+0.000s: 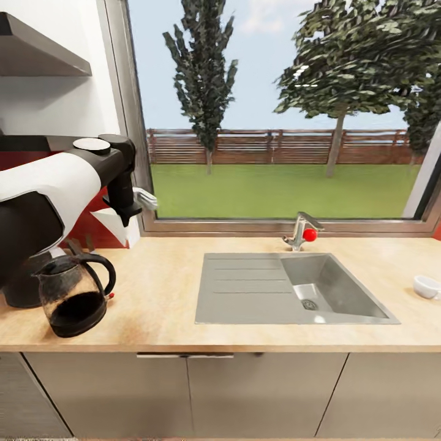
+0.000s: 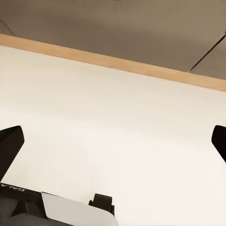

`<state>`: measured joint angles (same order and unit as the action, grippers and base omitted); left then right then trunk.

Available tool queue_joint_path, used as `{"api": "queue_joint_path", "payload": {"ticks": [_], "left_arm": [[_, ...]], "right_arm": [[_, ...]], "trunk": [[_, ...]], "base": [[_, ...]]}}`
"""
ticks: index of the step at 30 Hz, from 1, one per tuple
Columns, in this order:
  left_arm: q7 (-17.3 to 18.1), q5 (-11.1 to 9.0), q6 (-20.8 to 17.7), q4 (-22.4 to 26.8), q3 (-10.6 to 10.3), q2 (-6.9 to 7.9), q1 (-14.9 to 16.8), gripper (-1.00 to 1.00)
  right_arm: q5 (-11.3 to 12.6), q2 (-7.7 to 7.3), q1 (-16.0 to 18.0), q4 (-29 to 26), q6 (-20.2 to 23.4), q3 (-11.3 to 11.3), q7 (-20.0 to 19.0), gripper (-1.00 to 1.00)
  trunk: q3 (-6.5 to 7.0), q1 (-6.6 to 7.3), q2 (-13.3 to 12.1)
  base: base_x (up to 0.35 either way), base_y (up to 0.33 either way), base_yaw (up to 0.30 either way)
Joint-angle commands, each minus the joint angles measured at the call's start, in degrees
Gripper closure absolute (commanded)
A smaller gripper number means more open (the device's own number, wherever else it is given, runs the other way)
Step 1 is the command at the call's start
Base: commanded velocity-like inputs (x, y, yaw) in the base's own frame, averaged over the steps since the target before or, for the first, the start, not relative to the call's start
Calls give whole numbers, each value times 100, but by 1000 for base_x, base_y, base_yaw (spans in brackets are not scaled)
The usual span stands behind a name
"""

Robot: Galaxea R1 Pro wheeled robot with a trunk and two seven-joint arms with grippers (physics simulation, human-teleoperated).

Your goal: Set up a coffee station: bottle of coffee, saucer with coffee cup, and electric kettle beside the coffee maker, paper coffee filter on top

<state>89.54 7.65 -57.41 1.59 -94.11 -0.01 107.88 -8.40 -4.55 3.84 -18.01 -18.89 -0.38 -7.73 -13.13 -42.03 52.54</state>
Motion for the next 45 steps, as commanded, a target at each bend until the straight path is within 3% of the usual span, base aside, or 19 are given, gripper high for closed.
{"api": "queue_joint_path", "payload": {"ticks": [1, 3, 8, 15, 31, 38, 42, 43, 45], "left_arm": [[46, 61, -16, 8, 16, 1, 5, 100], [46, 61, -16, 8, 16, 14, 5, 100], [32, -116, -31, 157, 270, -152, -157, 100], [32, -141, -31, 157, 284, -381, -166, 100], [28, -120, -32, 159, 255, -394, -180, 100], [-148, -360, -20, 105, 568, -624, -405, 100], [-252, -396, -14, 93, 751, -754, -494, 100], [-695, -405, 0, 91, 1275, -787, -496, 100], [-707, -412, 1, 89, 1290, -774, -496, 100]], "right_arm": [[-39, -2, 3, 0, -18, -6, -5, -100], [-39, -2, 3, 1, -22, -8, -7, -100], [-30, -10, 13, 25, -27, -8, -23, -100], [-30, -10, 13, 25, -27, -8, -23, -100], [-30, -10, 14, 25, -27, -7, -22, -100], [-30, -10, 19, 25, -27, -6, -18, -100], [-32, -10, 20, 25, -27, -6, -18, -100], [-34, -10, 20, 25, -27, -6, -18, -100], [-36, -10, 20, 25, -27, -6, -18, -100]], "trunk": [[-8, 0, 6], [-8, 0, 6], [-8, 0, 6], [-8, 0, 6], [-8, 0, 6], [-8, 0, 6], [-8, 0, 6], [-8, 0, 6], [-8, 0, 6]], "base": [[-14, 15, 115], [-7, 8, 60], [0, 0, 0], [0, 0, 0], [0, 0, 0], [0, 0, 0], [0, 0, 0], [0, 0, 0], [0, 0, 0]]}}
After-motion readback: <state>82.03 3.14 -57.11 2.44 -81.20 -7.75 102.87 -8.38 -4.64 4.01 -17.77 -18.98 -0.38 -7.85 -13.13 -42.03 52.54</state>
